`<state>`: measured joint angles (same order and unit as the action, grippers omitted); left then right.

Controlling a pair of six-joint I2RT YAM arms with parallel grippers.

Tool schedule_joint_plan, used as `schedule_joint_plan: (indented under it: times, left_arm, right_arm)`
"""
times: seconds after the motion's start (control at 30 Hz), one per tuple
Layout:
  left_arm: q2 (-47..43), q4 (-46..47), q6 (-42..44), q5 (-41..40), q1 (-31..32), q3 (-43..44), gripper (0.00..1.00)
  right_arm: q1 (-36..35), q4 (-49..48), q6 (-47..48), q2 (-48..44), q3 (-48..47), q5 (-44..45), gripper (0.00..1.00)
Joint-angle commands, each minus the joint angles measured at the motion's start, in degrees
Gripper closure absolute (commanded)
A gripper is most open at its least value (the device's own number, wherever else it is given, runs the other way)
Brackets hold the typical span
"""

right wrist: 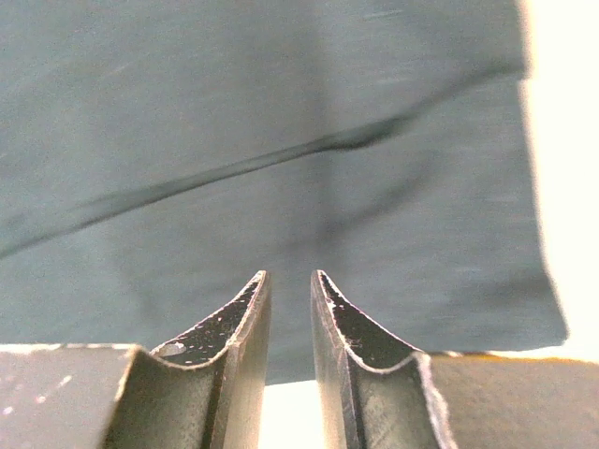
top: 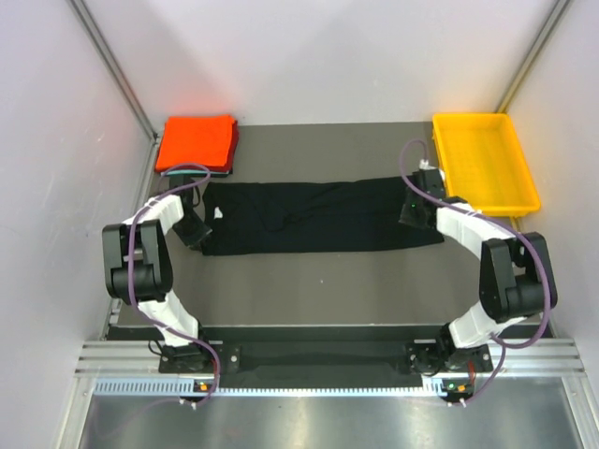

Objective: Fold and stack the t-shirts
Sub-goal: Fold the tshirt

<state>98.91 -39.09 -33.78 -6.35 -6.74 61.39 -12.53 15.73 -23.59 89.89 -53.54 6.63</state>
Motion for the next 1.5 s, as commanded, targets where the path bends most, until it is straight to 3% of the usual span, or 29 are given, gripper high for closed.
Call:
schedule_joint_plan:
  times: [0.0, 0.1, 0.13, 0.4, 0.6, 0.7, 1.0, 1.47]
  left_arm:
    - [1.5, 2.6, -1.4, 2.1, -0.2, -0.7, 0.81]
    - [1.9, 2.7, -1.6, 2.4, -0.2, -1.3, 0.99]
    - [1.8, 2.5, -1.6, 1.9, -0.2, -1.3, 1.00]
    - [-1.2, 1.4, -0.6, -0.9, -0.3, -1.4, 1.00]
    - [-2.3, 2.7, -0.8, 3.2, -0.4, -2.1, 1.00]
    - [-2.2, 3.1, -0.7, 4.2, -0.3, -2.3, 1.00]
    - [-2.1, 4.5, -0.8, 5.8, -0.3, -3.2, 1.00]
    - [-1.5, 4.4, -0.6, 5.6, -0.3, -2.9, 1.00]
  right_arm:
    - [5.1, 0.9, 0.3, -1.7, 1.8, 2.9, 0.74]
    - [8.1, 1.2, -0.8, -2.1, 3.8, 3.2, 0.73]
    - [8.9, 1.3, -1.5, -2.7, 4.4, 3.6, 0.74]
    - [12.1, 4.3, -5.8, -7.3, 9.7, 8.8, 0.75]
    - [15.0, 6.6, -12.6, -14.7, 10.2, 10.2, 0.62]
    - [15.3, 6.6, -15.2, -15.2, 9.9, 11.9, 0.60]
    - [15.3, 6.1, -19.7, -9.9, 7.0, 10.0, 0.58]
    - [15.3, -0.3, -21.5, -5.1, 11.4, 12.1, 0.59]
